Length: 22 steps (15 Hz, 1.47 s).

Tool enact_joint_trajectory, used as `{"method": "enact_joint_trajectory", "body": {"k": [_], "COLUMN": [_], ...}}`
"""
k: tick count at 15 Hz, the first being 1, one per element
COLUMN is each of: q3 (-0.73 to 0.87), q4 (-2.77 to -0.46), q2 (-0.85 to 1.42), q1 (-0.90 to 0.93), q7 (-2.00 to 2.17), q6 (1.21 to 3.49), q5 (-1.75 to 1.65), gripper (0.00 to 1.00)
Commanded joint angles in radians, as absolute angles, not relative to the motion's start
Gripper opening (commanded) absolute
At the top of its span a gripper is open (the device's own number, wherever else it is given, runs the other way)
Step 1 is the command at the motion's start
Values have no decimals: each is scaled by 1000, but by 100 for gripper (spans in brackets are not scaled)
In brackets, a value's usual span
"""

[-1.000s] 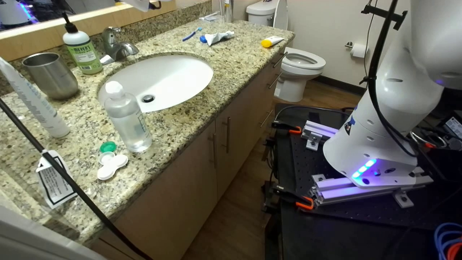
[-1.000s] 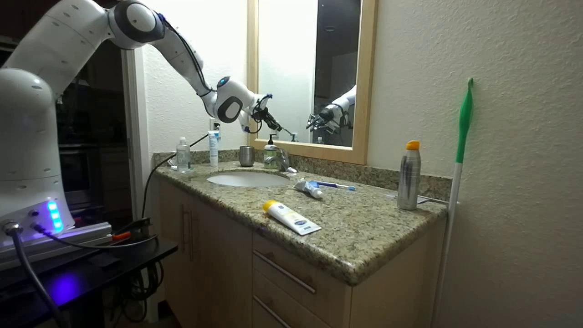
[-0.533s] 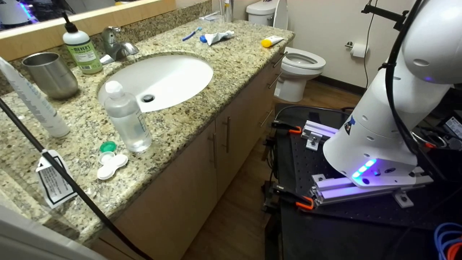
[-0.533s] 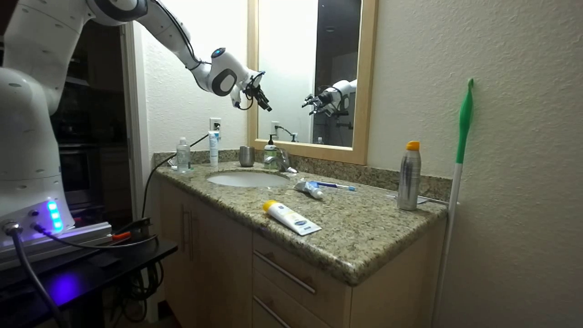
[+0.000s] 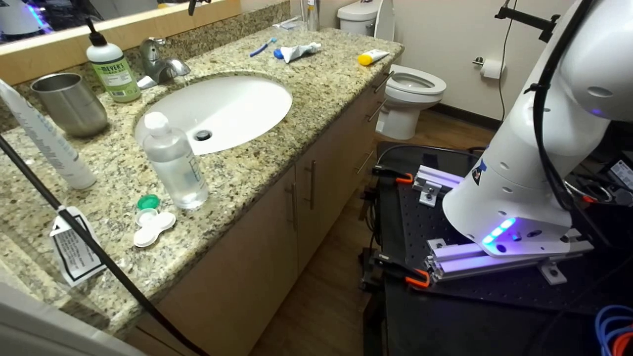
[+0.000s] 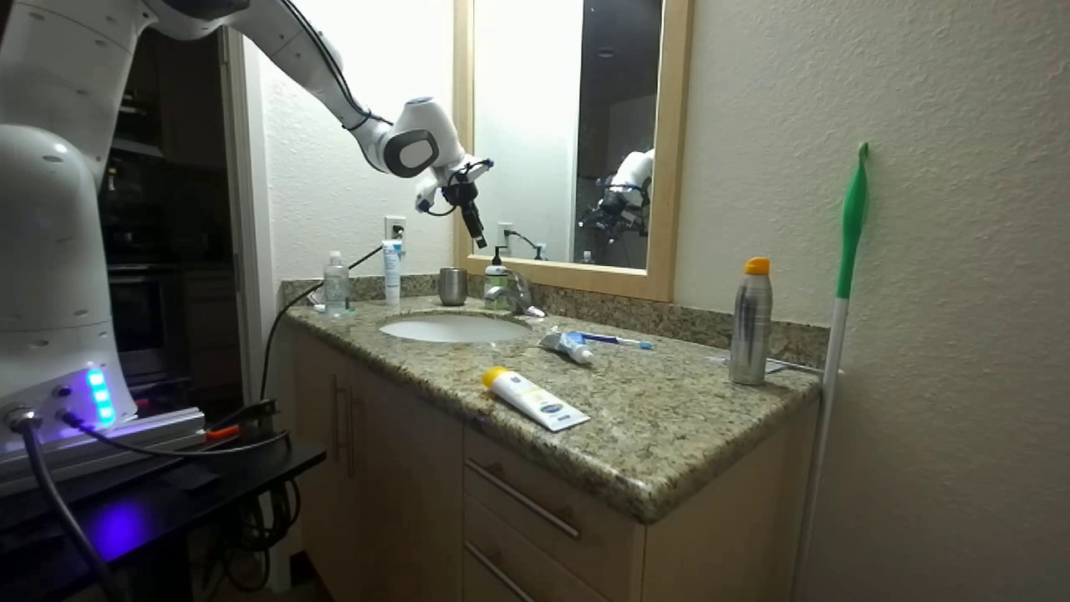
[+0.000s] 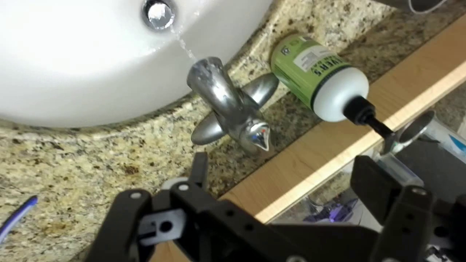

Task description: Push the faucet handle upwards

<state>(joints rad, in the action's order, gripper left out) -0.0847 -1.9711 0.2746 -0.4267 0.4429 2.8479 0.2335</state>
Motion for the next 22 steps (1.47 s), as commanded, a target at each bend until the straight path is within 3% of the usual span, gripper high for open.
{"method": "enact_joint_trajectory", "body": {"k": [1, 6, 9, 10, 22], "q3": [10, 122, 213, 164, 209], "q4": [-1973, -1966, -1931, -1970, -1937], "q2": [276, 376, 451, 397, 486], "q1": [-331, -251, -188, -226, -158], "q7": [403, 369, 425, 402, 314], "q6": [2838, 3060, 3080, 3055, 3070], "q5": [289, 71, -4, 30, 114], "gripper": [100, 100, 100, 100, 100]}}
